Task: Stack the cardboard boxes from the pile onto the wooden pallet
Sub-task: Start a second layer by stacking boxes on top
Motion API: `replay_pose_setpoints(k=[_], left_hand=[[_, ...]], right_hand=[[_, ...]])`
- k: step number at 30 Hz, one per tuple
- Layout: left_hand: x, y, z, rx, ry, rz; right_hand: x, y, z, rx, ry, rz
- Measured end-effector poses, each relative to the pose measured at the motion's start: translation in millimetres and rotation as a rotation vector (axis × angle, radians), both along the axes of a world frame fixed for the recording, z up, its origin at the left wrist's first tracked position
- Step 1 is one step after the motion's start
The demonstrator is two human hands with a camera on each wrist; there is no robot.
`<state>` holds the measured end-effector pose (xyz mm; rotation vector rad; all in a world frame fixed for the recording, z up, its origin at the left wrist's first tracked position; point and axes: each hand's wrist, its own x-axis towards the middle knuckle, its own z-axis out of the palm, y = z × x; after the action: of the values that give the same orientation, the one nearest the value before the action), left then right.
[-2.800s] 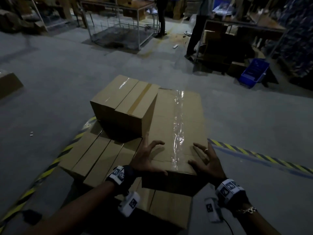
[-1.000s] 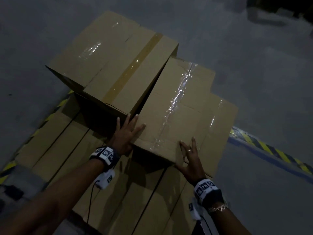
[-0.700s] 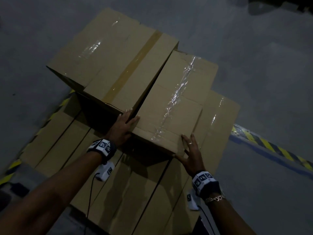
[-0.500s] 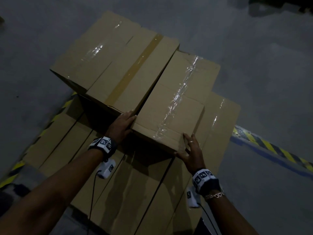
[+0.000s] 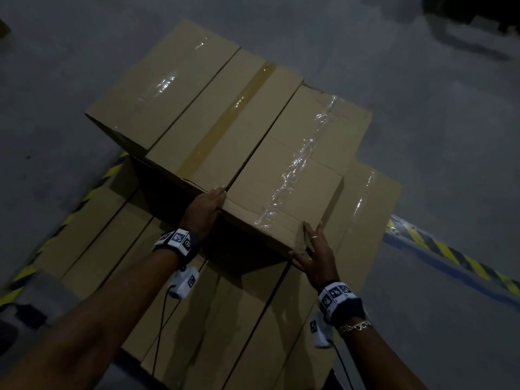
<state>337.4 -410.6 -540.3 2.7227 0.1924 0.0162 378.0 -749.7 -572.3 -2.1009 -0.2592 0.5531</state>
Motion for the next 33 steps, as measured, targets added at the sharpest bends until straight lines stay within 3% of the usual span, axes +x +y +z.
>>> replay_pose_setpoints(k=[6, 21, 24, 28, 33], left_hand=[[1.2, 3.7, 1.1, -0.091, -0.012, 0.021], [0.1, -8.5, -3.8, -0.029, 0.023, 0.042], [0.7, -13.5, -1.8, -0.041, 0.100, 0.067], [-4.1, -32.9, 22.0, 0.017, 0.236, 0.008], [-37.7, -65.6, 71.2, -0.177, 0.224, 0.002]], right_hand=[[2.1, -0.2, -2.0, -0.018, -0.002, 0.033], [-0.3, 0.9, 11.9, -0.055, -0.048, 0.117], [-0.8, -1.6, 15.1, -0.082, -0.053, 0.130], [-5.6, -7.5, 33.6, -0.209, -0.141, 0.111], [-21.8, -6.6, 72.1, -0.171, -0.205, 0.041]])
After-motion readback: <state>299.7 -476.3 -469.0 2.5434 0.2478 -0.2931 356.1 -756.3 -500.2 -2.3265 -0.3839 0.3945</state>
